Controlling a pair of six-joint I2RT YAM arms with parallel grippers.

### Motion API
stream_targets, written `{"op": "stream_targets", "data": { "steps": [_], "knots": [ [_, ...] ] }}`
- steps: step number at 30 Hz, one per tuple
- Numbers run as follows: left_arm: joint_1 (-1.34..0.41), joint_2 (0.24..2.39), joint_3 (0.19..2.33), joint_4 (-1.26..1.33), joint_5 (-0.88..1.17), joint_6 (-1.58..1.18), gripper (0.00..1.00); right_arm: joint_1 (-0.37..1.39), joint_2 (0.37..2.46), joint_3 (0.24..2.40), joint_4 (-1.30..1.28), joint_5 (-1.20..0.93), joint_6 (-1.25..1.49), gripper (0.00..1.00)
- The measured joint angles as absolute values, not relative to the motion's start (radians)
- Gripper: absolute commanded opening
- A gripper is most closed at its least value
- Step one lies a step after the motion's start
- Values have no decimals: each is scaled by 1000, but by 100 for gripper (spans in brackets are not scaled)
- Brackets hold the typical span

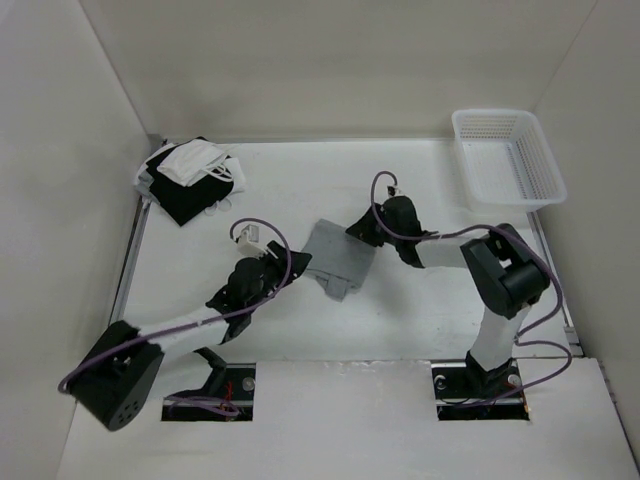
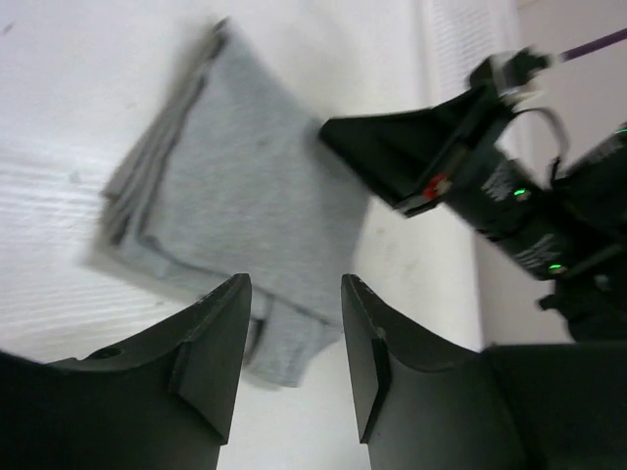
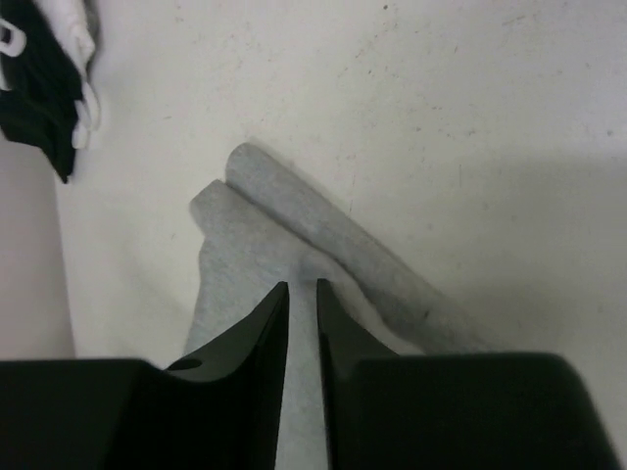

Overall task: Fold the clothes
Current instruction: Fold the tank top

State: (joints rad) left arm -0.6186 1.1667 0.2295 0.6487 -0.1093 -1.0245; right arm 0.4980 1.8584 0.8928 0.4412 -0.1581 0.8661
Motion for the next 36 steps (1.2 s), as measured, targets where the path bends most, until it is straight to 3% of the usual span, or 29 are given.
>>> {"op": "stream_targets", "data": {
  "steps": [8,15,16,17,24,36],
  "knots": [
    [-674,887,328,340,-222,-905,49,499,1412,700,505,-150,866,50],
    [-656,770,370,80,-271,-818,53,532,918,390,485,22,803,69],
    [-640,754,371,45,-273,-813,53,543,847,343,459,58,796,75],
    [-620,740,373,12,-275,-808,53,553,785,305,431,92,789,100],
    [-441,677,376,-145,-227,-799,54,572,523,160,247,296,775,100],
    [-201,704,331,-181,-98,-800,54,577,575,129,196,390,783,100]
  ]
}}
